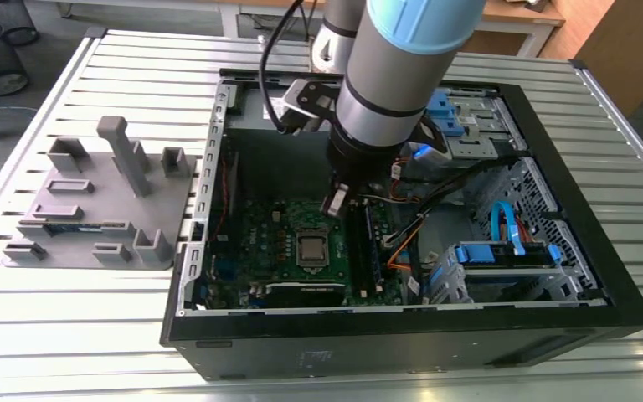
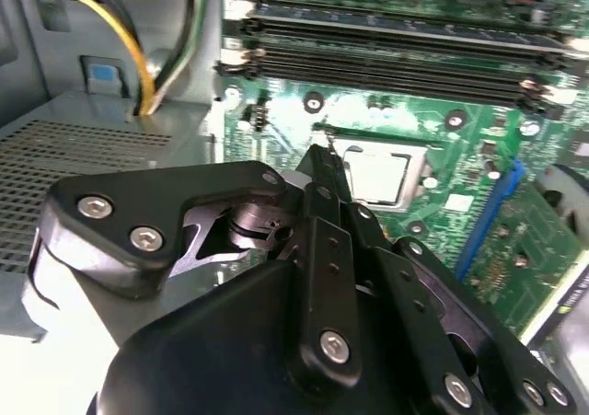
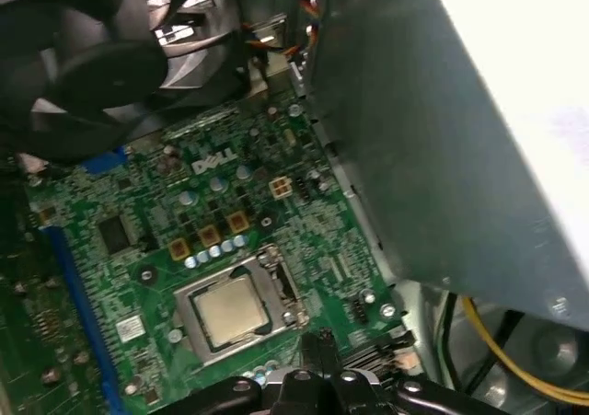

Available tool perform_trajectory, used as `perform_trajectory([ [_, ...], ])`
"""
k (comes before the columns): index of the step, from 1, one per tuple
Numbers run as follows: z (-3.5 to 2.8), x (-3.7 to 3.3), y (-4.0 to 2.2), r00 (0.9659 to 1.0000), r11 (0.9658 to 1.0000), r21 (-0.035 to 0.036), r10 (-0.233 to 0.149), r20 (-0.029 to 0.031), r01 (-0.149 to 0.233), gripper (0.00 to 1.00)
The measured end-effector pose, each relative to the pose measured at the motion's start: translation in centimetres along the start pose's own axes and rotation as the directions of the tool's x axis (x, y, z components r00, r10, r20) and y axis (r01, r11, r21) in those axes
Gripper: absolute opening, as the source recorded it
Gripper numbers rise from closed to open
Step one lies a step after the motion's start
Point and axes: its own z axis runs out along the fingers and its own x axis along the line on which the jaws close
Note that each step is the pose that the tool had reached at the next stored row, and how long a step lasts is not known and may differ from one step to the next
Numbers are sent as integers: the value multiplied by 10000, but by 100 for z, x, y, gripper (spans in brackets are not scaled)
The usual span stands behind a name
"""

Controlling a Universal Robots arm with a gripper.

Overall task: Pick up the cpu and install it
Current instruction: 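Install the first cpu locking lever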

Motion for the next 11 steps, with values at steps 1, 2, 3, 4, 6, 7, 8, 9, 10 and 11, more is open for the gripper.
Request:
perform_trajectory([
  [1,-1,20,-8,10000,10000,10,2,-20,-2,11],
  [2,-3,40,-16,10000,10000,21,5,-45,-5,11],
  [3,-3,62,-24,10000,10000,32,7,-70,-6,11],
  [4,-2,81,-30,10000,10000,44,9,-96,-8,11],
  [6,5,107,-37,9999,10000,75,19,-162,-17,11],
  [7,11,116,-41,9998,10000,91,23,-195,-22,11],
  [8,17,125,-44,9997,9999,106,28,-226,-26,11],
  [9,25,133,-47,9997,9999,118,36,-253,-33,11],
  [10,34,137,-48,9996,9999,135,58,-284,-54,11],
  [11,41,141,-50,9995,9999,148,86,-307,-81,11],
])
